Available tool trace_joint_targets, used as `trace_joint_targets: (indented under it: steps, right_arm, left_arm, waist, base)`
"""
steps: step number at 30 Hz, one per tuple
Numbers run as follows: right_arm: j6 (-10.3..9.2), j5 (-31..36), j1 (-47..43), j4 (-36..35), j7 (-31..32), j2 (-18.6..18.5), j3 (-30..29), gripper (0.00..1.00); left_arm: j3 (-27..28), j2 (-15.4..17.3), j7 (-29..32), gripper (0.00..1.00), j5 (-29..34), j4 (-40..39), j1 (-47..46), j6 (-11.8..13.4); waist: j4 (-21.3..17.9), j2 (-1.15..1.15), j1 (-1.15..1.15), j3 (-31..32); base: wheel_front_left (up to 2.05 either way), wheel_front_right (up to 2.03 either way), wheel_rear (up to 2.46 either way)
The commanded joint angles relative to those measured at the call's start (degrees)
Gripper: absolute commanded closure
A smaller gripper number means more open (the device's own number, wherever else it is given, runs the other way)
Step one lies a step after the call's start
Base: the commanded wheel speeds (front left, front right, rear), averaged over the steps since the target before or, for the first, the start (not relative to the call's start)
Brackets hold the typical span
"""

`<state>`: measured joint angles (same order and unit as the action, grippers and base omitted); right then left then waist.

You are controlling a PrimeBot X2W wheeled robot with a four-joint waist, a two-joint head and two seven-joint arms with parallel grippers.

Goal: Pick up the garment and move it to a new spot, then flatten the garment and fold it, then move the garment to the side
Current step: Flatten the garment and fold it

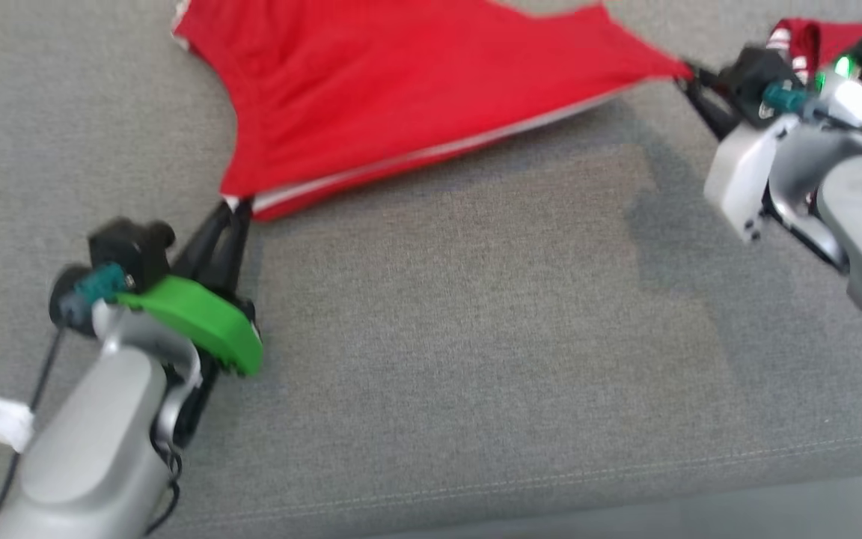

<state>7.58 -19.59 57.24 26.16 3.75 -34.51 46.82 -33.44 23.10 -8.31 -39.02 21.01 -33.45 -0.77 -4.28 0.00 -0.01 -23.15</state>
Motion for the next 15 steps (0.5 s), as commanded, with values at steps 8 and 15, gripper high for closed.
trace_joint_targets:
  steps: [8,15]
  right_arm:
    - [-0.17,-6.64,-12.81,-6.91,5.5,-4.29,0.91,1.0]
    - [-0.16,-9.85,-22.58,-14.79,9.42,-5.86,-2.0,1.0]
  left_arm:
    - [-2.15,-0.01,-1.53,1.0,0.11,-1.31,11.82,3.94]
    - [-3.8,0.65,-1.21,1.0,0.25,-5.48,19.29,6.66]
  waist:
    - [1.61,0.0,0.01,12.29]
    - [1.34,0.0,0.01,16.71]
  base:
    - [0.0,0.0,0.0]
    - [0.0,0.0,0.0]
